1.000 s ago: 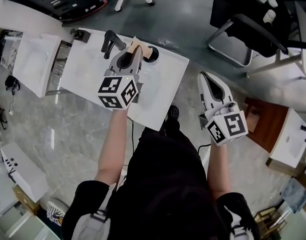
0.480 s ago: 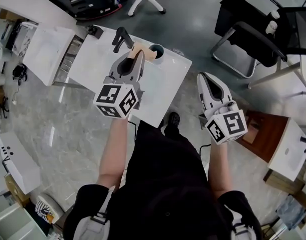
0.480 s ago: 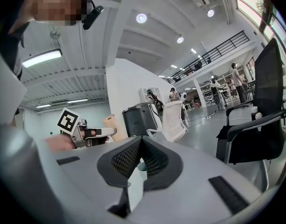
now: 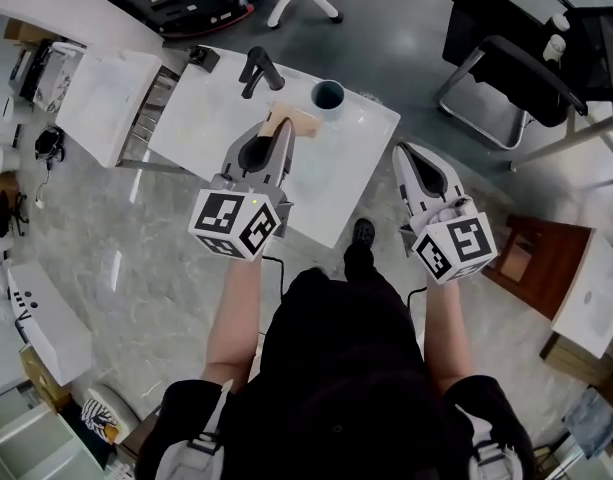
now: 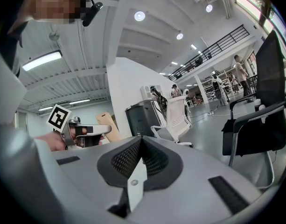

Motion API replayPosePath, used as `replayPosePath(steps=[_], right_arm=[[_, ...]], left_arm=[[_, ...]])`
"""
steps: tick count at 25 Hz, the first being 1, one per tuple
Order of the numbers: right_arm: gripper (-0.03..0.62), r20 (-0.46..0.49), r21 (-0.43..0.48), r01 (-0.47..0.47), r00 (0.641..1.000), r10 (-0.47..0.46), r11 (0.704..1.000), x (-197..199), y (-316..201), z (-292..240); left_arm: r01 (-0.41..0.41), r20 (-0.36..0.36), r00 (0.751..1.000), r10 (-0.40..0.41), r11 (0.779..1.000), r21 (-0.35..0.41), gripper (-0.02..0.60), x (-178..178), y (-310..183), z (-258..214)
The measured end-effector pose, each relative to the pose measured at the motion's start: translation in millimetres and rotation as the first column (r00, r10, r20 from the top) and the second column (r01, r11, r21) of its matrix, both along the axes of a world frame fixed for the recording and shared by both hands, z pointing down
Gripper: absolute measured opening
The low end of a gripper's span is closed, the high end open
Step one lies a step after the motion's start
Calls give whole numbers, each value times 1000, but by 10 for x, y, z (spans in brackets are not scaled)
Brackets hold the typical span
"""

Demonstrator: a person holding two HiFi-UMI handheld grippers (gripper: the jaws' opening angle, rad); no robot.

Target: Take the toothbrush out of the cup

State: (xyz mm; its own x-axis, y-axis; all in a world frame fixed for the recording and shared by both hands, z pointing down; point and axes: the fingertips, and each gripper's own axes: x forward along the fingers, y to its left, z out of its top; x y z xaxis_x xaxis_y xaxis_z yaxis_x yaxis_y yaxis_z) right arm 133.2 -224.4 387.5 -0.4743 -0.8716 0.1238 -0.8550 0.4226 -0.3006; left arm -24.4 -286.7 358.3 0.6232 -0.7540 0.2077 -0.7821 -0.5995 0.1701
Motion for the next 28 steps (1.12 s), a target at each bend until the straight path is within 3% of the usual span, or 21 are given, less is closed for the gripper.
replayPosePath(steps=[9,28], right_arm=[[31,-37,-6,-7,999,7,1000,-593,420,-27],[31,-113,99,-120,985,131,988,-1555,1884,-592]], left_arm=[[-21,-50,999,21,1000,-10,40,-559,434,53],[-108,-135,984,115,993,56,40,-1655,1851,-238]])
